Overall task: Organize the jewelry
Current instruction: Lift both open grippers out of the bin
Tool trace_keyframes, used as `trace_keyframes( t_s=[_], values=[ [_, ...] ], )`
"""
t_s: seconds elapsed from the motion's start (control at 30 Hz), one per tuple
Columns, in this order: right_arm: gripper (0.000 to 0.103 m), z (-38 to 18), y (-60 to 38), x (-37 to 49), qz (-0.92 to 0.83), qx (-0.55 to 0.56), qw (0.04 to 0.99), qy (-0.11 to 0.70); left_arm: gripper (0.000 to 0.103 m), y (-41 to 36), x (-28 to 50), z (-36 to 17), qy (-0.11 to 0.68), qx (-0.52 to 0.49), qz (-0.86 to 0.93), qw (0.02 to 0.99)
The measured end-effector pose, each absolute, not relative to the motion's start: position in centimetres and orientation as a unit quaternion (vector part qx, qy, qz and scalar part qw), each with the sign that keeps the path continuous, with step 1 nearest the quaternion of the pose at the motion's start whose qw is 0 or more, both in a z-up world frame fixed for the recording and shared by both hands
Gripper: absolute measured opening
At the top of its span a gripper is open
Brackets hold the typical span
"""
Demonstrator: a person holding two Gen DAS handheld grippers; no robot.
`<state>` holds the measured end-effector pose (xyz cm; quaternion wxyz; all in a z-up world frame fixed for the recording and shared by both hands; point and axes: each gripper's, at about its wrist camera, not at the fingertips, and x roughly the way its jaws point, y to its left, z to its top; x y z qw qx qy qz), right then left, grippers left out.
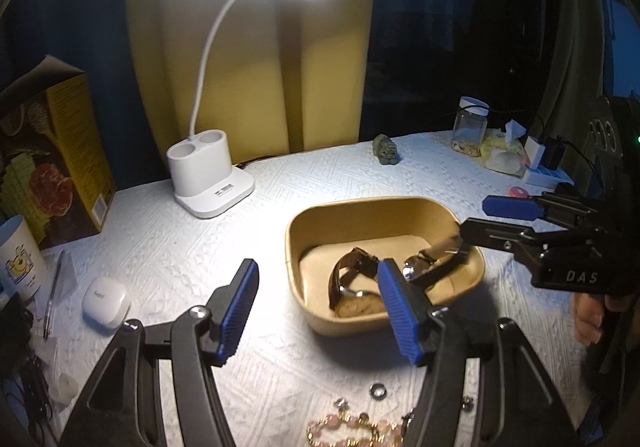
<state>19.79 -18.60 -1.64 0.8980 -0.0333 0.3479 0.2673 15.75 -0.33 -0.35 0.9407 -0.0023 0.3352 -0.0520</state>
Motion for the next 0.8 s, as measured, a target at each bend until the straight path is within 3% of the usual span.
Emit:
trace_keyframes(
  t_s=[0.8],
  values=[
    [0.056,-4.8,-15.2,11.8,0.291,-0.060,0.880,0.370,0.062,2.9,6.7,-2.5,0.331,-0.036,-0.023,0.943]
  ],
)
